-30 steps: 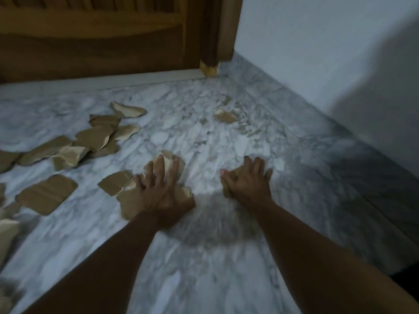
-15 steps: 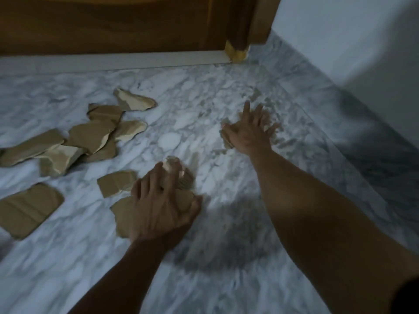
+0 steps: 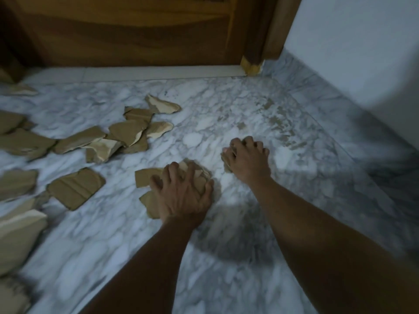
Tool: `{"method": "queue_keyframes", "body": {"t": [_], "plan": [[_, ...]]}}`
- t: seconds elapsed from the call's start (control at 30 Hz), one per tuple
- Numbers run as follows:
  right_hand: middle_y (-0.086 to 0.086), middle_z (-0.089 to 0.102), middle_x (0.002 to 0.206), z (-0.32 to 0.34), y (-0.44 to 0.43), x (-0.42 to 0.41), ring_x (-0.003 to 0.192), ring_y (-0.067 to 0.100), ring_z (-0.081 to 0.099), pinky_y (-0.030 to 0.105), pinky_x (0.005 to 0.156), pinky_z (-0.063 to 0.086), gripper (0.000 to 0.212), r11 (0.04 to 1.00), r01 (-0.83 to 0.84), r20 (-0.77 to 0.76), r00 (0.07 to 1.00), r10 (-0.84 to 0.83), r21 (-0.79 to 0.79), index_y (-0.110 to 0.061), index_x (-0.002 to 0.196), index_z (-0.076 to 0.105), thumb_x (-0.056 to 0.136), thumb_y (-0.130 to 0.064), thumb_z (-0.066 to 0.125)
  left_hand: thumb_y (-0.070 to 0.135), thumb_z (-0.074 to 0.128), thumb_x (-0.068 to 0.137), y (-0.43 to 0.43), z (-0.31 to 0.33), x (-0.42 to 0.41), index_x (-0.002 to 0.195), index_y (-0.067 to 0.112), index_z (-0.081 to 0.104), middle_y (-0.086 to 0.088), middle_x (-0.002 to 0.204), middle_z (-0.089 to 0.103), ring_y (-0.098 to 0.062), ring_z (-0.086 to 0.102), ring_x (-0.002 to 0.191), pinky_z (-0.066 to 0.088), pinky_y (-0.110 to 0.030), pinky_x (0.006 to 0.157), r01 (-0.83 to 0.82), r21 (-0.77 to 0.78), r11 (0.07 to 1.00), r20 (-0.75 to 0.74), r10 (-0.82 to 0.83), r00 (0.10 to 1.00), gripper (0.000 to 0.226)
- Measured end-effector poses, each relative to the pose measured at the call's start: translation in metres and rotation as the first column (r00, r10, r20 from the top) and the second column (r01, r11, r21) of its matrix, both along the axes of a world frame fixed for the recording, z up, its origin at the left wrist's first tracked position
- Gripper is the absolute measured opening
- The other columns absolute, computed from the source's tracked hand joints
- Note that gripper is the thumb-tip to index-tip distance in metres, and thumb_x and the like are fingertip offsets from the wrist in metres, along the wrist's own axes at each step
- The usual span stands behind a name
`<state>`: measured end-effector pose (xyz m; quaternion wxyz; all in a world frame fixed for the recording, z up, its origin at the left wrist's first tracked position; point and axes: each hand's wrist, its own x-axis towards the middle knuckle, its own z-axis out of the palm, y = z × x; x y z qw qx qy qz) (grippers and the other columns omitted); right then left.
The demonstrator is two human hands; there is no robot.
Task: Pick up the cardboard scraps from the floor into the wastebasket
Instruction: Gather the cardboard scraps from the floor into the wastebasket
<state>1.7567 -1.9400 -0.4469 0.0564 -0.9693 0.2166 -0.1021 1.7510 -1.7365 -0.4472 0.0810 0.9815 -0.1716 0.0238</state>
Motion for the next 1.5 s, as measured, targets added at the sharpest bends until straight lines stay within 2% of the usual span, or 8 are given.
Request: {"method": "queue_keyframes", "body": {"t": [0.13,0.3,0.4,0.53,0.73,0.97,1.27,1.5], "plan": [[0.006,0.045,0.139,0.007,0.031,-0.049,0.125,0.035,0.039,0.055,0.100,0.029,0.059,0.995,0.086,-0.133,0.988,-0.078,0.053,-0.036,0.138,0.049,0.096,-0.071,0.027,0.076,0.027,0.087,0.020,0.009,-0.018,0.141,0.033,0.042,-0.008,0.134,0.042,-0.032,0.041,0.122,0.030,-0.051,0.099,0.036,-0.011,0.999,-0.013,-0.036,0.999,0.070],[0.009,0.035,0.151,0.020,0.061,-0.089,0.134,0.042,0.032,0.065,0.104,0.024,0.071,0.984,0.176,-0.298,0.941,-0.160,0.027,-0.039,0.151,0.031,0.092,-0.077,0.024,0.096,0.019,0.071,0.074,0.013,-0.030,0.139,0.048,0.032,-0.009,0.156,0.026,-0.048,0.009,0.146,0.004,-0.076,0.107,0.012,0.041,0.999,-0.135,-0.006,0.991,0.084],[0.019,0.044,0.136,0.018,0.097,-0.120,0.119,0.043,0.045,0.055,0.094,0.039,0.056,0.965,0.263,-0.234,0.938,-0.254,0.009,-0.028,0.138,0.048,0.097,-0.063,0.036,0.092,0.024,0.076,0.099,0.018,-0.044,0.131,0.040,0.041,-0.009,0.138,0.042,-0.040,0.039,0.122,0.036,-0.057,0.094,0.013,0.065,0.998,-0.108,-0.006,0.994,0.078],[0.019,0.056,0.100,0.013,0.143,-0.173,0.070,0.038,0.064,0.036,0.059,0.051,0.039,0.967,0.242,0.033,0.969,-0.246,0.080,-0.012,0.104,0.063,0.087,-0.048,0.058,0.078,0.055,0.080,0.127,0.025,-0.074,0.137,0.028,0.042,-0.012,0.126,0.046,-0.038,0.050,0.112,0.043,-0.050,0.088,-0.085,-0.134,0.987,-0.218,0.054,0.974,0.077],[0.011,0.046,0.117,0.036,0.190,-0.246,0.093,0.040,0.063,0.039,0.081,0.050,0.037,0.892,0.326,-0.129,0.945,-0.300,0.313,-0.019,0.119,0.051,0.091,-0.043,0.055,0.069,0.066,0.079,0.166,0.035,-0.135,0.124,0.016,0.052,-0.011,0.119,0.053,-0.036,0.060,0.111,0.048,-0.043,0.088,-0.130,-0.232,0.964,-0.354,0.041,0.934,0.071],[0.012,0.050,0.113,0.130,0.176,-0.303,0.094,0.038,0.061,0.032,0.071,0.041,0.034,0.917,0.307,-0.055,0.951,-0.303,0.254,-0.019,0.118,0.056,0.093,-0.041,0.058,0.061,0.065,0.081,0.189,0.053,-0.195,0.126,0.016,0.039,-0.007,0.107,0.067,-0.031,0.065,0.102,0.046,-0.034,0.071,0.033,-0.127,0.991,-0.318,-0.073,0.945,0.068],[0.012,0.055,0.112,0.311,0.135,-0.378,0.098,0.037,0.060,0.035,0.077,0.047,0.037,0.925,0.366,0.113,0.919,-0.377,0.105,-0.020,0.112,0.061,0.086,-0.046,0.061,0.078,0.062,0.075,0.086,0.222,-0.215,0.129,0.011,0.049,-0.014,0.121,0.063,-0.036,0.059,0.113,0.039,-0.037,0.077,0.260,-0.490,0.832,-0.189,-0.393,0.900,0.088],[0.006,0.068,0.112,0.379,0.070,-0.486,0.105,0.028,0.063,0.035,0.082,0.051,0.069,0.836,0.544,0.188,0.815,-0.548,0.078,-0.014,0.109,0.067,0.079,-0.075,0.060,0.088,0.057,0.065,-0.010,0.327,-0.272,0.125,0.014,0.058,-0.008,0.123,0.067,-0.031,0.062,0.109,0.050,-0.039,0.087,0.345,-0.682,0.645,-0.168,-0.597,0.784,0.095]]}}
